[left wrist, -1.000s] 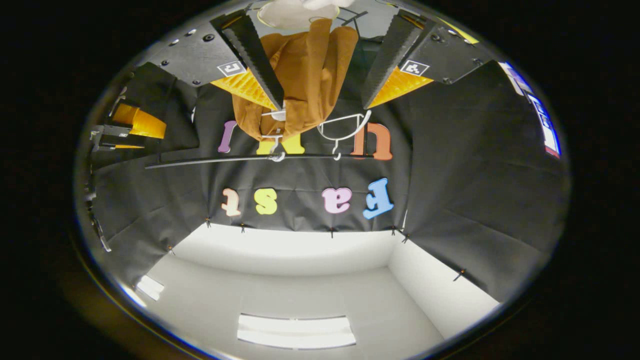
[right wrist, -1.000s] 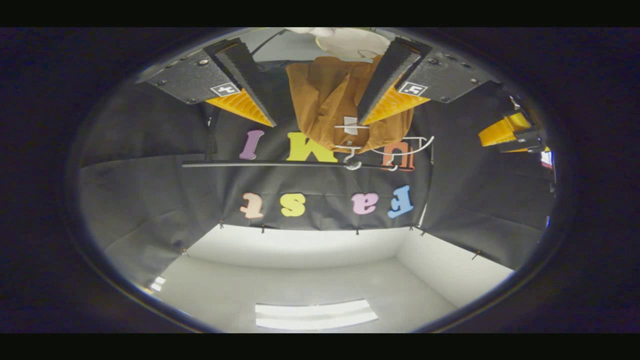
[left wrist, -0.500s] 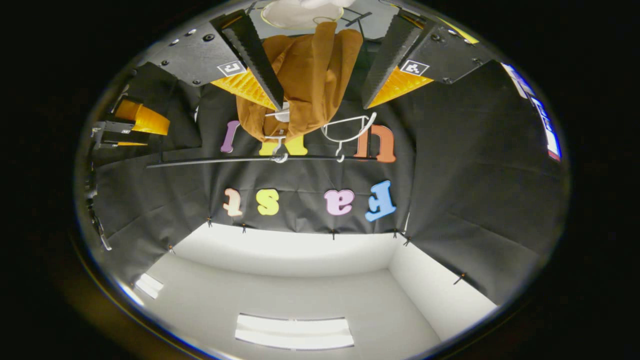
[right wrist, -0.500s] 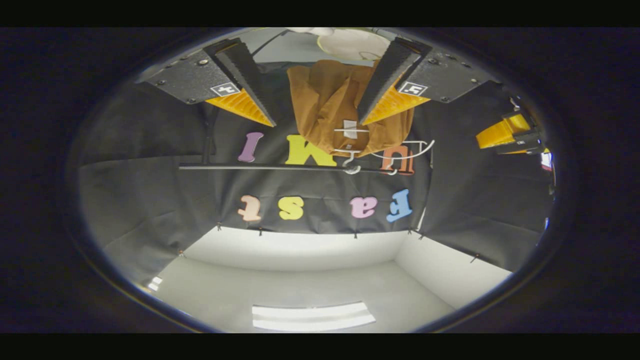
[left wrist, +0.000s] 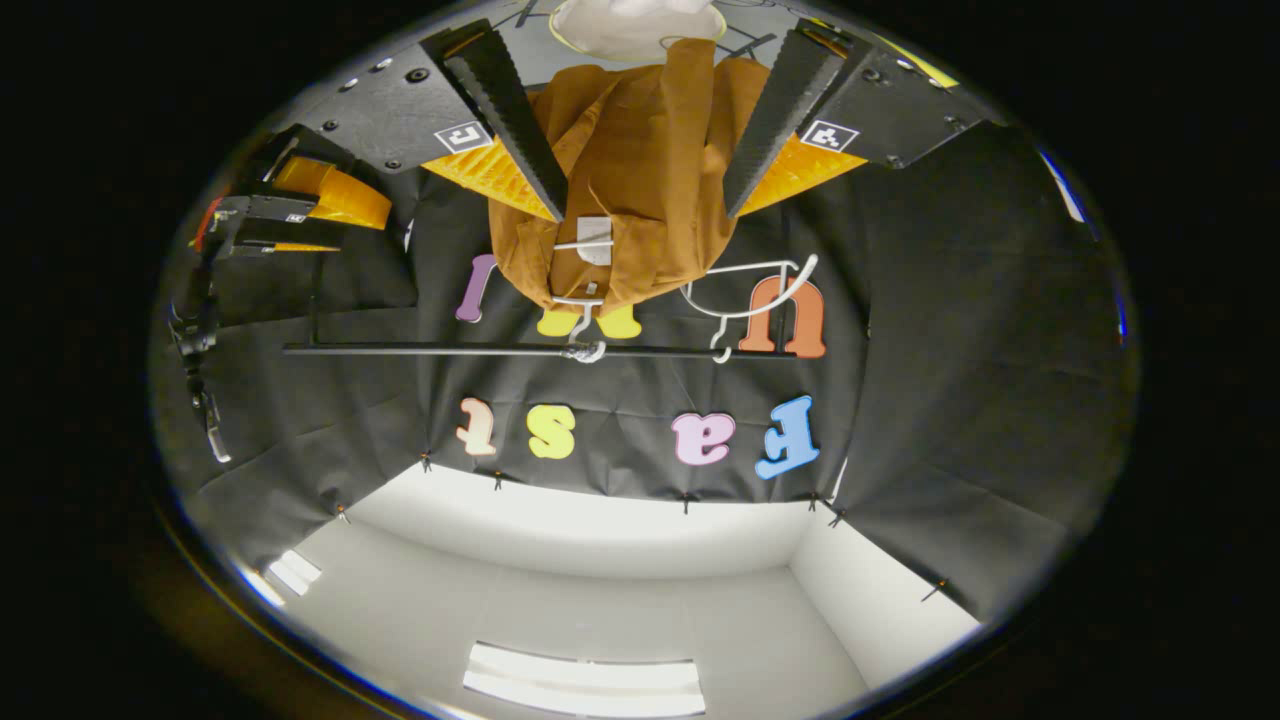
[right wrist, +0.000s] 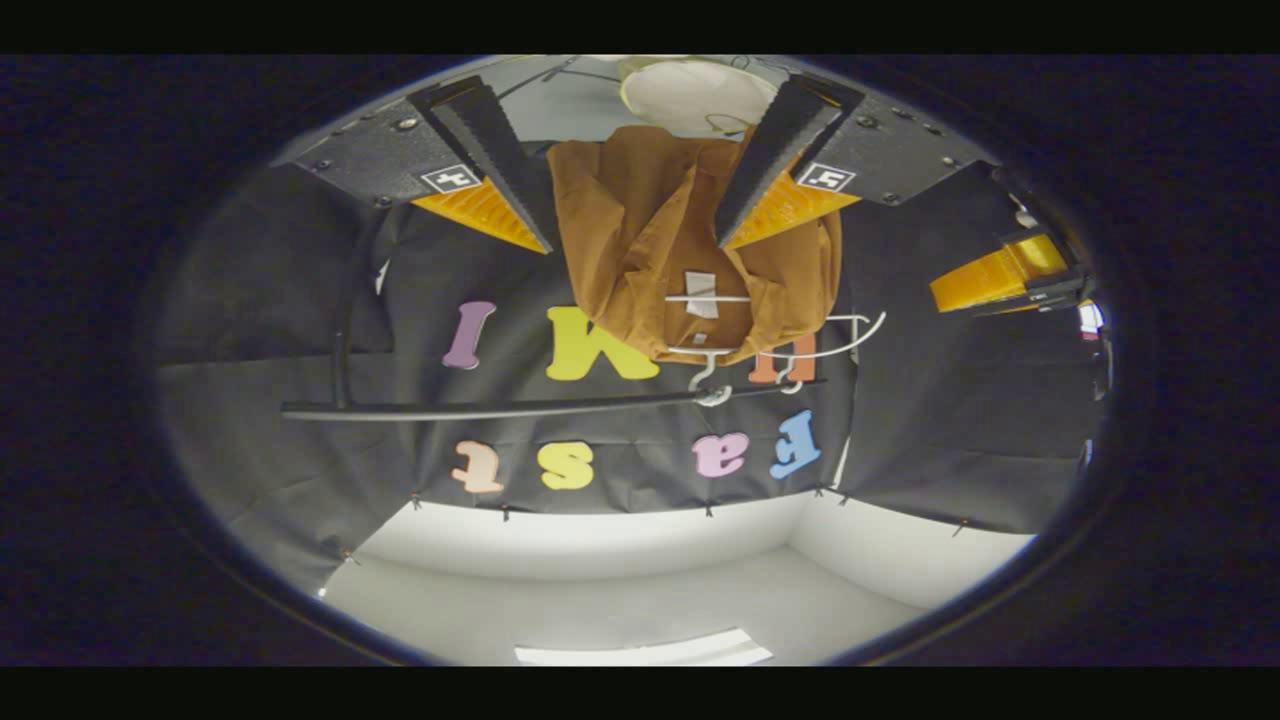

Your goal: Grasp the clothes on the hanger with both hands and then place them into the laundry hamper below.

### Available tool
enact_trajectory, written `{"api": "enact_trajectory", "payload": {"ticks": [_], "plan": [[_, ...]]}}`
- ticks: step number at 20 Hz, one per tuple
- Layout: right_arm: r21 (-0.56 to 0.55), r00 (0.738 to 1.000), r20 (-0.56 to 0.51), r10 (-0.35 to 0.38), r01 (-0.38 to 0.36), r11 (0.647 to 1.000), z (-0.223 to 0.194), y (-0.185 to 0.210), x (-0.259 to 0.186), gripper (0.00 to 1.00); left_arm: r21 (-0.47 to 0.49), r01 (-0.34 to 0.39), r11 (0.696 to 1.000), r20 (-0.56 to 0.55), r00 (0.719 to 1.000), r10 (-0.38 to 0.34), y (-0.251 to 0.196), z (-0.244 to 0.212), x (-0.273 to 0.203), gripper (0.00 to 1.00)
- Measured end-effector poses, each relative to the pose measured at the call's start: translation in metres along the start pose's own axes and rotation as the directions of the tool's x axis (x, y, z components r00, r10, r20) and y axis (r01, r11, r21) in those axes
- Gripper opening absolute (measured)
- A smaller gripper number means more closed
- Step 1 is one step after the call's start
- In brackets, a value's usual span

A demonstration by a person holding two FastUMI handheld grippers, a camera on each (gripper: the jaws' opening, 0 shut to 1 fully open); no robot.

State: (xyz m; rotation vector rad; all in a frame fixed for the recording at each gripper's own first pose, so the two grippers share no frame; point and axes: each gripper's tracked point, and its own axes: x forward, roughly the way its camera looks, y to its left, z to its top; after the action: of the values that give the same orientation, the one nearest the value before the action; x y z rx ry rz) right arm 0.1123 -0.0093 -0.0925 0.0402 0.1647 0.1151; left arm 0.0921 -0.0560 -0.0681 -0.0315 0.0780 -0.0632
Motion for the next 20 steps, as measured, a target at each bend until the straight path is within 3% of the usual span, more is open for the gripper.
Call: {"api": "enact_trajectory", "payload": {"ticks": [9, 11, 13, 16, 20], "plan": [[0.03, 0.988, -0.067, 0.137, -0.135, 0.99, -0.024, -0.019, 0.154, 0.94, -0.037, -0.022, 0.999, -0.017, 1.0, 0.021, -0.022, -0.053, 0.114, 1.0], [0.027, 0.982, -0.082, 0.167, -0.166, 0.986, -0.027, -0.017, 0.183, 0.94, -0.041, -0.035, 0.999, -0.035, 0.999, 0.033, -0.026, -0.065, 0.143, 0.96], [0.037, 0.975, -0.098, 0.201, -0.198, 0.979, -0.031, -0.015, 0.204, 0.94, -0.04, -0.056, 0.998, -0.048, 0.997, 0.054, -0.029, -0.074, 0.171, 1.0], [0.02, 0.967, -0.103, 0.232, -0.231, 0.973, -0.034, -0.013, 0.23, 0.94, -0.045, -0.079, 0.996, -0.073, 0.994, 0.075, -0.027, -0.086, 0.209, 0.96], [0.029, 0.956, -0.117, 0.269, -0.267, 0.963, -0.036, -0.004, 0.262, 0.94, -0.055, -0.135, 0.989, -0.082, 0.988, 0.131, -0.013, -0.092, 0.243, 1.0]]}}
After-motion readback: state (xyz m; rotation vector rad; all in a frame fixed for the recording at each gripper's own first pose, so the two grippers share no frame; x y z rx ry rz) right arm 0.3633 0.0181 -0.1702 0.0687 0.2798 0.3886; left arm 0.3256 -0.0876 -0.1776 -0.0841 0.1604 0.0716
